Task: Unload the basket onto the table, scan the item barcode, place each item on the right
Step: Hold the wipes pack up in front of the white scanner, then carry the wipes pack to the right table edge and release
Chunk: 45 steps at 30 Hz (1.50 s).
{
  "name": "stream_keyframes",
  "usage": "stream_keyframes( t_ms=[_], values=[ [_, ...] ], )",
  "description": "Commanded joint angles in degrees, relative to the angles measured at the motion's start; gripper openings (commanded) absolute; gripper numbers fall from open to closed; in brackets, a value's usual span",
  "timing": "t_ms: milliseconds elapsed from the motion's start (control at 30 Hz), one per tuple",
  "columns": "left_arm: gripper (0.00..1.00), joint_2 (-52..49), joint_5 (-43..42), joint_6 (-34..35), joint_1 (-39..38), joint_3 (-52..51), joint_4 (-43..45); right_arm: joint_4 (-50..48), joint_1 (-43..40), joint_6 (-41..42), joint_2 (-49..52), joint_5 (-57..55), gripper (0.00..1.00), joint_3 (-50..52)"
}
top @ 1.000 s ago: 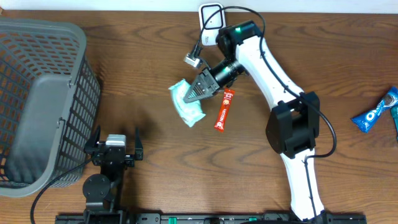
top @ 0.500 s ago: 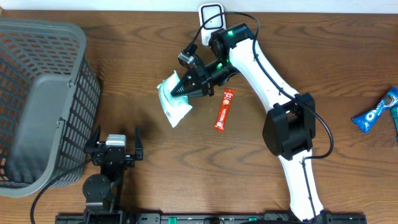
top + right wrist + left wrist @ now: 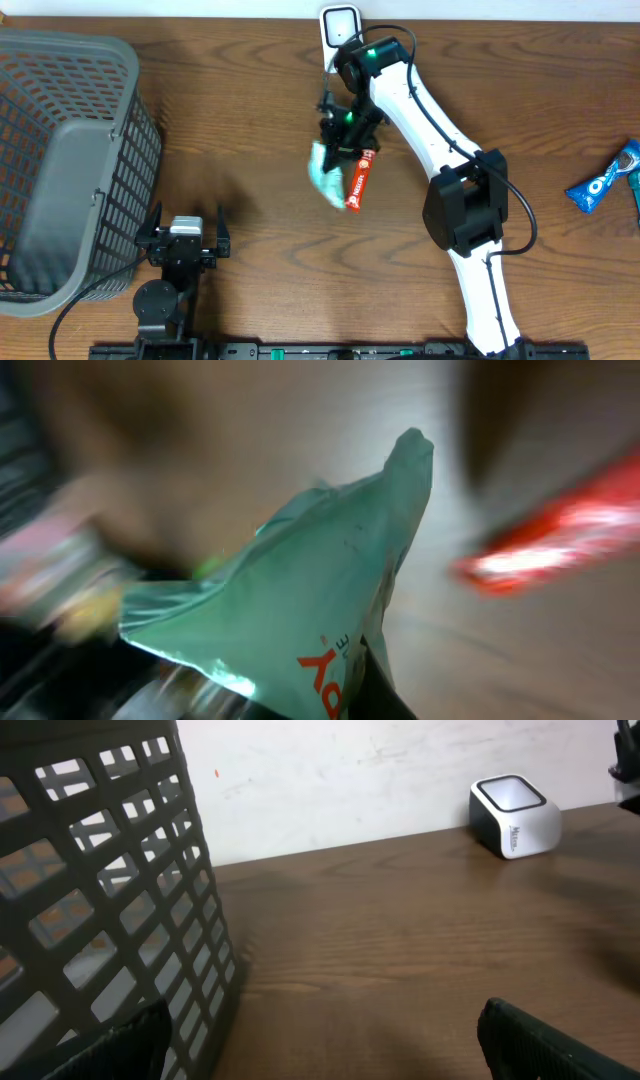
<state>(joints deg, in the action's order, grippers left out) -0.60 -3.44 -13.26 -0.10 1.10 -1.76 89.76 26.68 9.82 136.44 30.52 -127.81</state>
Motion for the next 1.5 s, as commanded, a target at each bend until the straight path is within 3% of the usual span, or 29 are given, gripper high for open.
stream_keyframes(
  t_ms=[0,100,333,833,1200,1467],
  values=[
    [0.98,0.33,0.07,0.72,0.20,-0.87,-2.08,-5.86,-0.44,4.28,-3.72,-15.67,0.01,-0.68],
    [0.98,0.33,0.07,0.70,0.20,-0.87,-2.08,-16.02,-0.44,-0.26,-3.80,-18.27,0.01,-0.68],
    [0.98,0.33,0.07,0.70,0.20,-0.87,-2.08,-39.28,-0.61,-2.49,-3.63,-32.06,0.01,-0.68],
    [0.98,0.31,0.07,0.72,0.20,-0.87,-2.08,-68.96,-2.89,-18.10,0.66,-37.53,0.01,-0.68],
    [0.98,0.33,0.07,0.70,0.20,-0.87,-2.08,-77.88,-1.73,-31.93,7.08,-42.86,0.01,-0.68],
    [0.98,0.33,0.07,0.70,0.20,-0.87,-2.08,-77.75,-1.03,-33.57,7.39,-47.23,0.01,-0.68]
  ],
)
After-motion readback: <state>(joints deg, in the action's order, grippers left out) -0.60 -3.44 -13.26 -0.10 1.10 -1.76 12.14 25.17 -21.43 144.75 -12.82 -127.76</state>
